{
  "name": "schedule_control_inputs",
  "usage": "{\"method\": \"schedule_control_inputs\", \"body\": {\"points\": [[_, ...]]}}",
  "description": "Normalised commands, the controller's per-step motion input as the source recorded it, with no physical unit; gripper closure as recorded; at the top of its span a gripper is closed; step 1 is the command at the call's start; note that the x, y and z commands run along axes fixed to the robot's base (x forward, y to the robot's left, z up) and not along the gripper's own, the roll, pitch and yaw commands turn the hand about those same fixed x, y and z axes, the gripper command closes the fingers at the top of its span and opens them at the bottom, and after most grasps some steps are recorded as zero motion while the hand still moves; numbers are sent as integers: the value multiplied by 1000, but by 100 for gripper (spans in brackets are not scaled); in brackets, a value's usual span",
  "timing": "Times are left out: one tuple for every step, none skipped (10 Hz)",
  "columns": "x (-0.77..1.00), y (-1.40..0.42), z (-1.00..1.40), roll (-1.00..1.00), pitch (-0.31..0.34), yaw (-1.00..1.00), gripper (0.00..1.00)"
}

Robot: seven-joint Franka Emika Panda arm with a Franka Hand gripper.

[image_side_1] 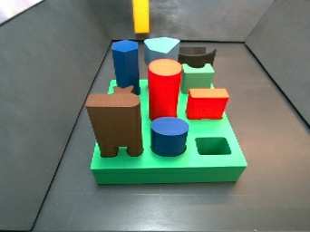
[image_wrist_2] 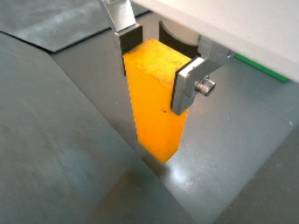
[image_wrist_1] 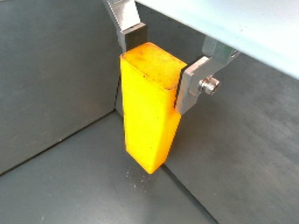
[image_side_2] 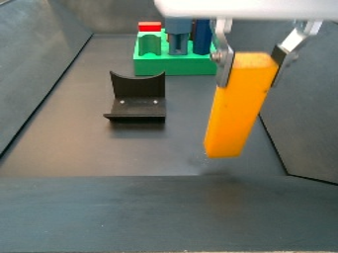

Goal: Pick up the rectangle object. Move up. Move to above the board. Insert the rectangle object.
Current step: Move to above the board.

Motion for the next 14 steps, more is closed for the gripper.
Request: {"method": "schedule_control_inputs", "body": {"points": [[294,332,1000,-160,-340,290,100],[257,296,1000,-197,-222,186,100],[240,275,1000,-198,-134,118,100],[228,255,1000,-192,-37,53,100],[221,245,1000,-189,-4,33,100],[168,182,835,-184,31,7,100],[101,113,582,-169,37,-7,100],[63,79,388,-152,37,-11,100],[42,56,205,-133,41,-14,100],[15,-1000,30,-53,777,-870,100],[16,-1000,28,-34,756,-831,100],[17,-1000,34,45,607,-588,100],[15,-1000,34,9,366,-288,100],[15,-1000,35,5,223,-127,100]]}}
